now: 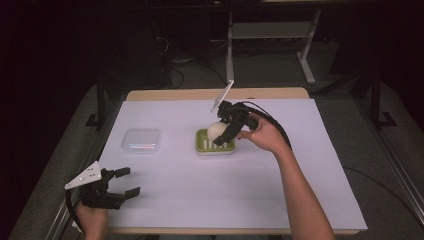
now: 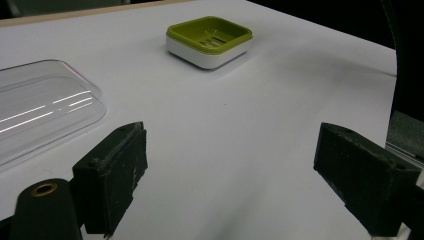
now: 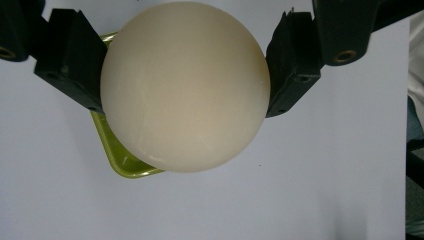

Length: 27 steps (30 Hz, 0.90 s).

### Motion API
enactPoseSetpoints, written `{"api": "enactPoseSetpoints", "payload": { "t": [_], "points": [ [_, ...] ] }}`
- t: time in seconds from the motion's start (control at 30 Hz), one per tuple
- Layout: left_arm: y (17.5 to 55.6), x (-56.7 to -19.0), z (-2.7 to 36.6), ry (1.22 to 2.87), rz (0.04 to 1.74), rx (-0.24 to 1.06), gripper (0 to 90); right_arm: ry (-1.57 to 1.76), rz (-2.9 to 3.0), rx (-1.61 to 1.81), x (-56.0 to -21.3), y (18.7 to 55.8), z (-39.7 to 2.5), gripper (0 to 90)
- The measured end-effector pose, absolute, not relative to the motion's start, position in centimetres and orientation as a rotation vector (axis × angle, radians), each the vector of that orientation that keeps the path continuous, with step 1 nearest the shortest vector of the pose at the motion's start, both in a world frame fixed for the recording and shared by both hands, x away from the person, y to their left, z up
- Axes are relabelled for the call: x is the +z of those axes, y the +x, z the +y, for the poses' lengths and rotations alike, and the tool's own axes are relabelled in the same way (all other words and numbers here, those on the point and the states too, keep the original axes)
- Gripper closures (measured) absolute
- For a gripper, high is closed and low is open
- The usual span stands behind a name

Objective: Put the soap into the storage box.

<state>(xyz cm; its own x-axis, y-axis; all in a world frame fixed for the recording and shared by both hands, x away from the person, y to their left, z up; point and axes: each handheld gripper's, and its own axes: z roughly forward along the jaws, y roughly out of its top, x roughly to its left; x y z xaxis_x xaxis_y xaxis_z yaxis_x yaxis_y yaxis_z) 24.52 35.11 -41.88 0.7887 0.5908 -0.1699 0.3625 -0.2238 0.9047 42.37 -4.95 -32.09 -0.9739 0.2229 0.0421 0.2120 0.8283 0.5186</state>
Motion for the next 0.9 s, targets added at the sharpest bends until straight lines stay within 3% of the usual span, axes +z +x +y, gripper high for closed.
{"api": "enactPoseSetpoints", "payload": {
  "t": [0.9],
  "points": [
    [24.6, -42.0, 35.2, 1.855, 0.728, 0.243, 13.2, 0.448, 3.000, 0.800, -34.9, 44.9, -3.8, 24.3]
  ]
}}
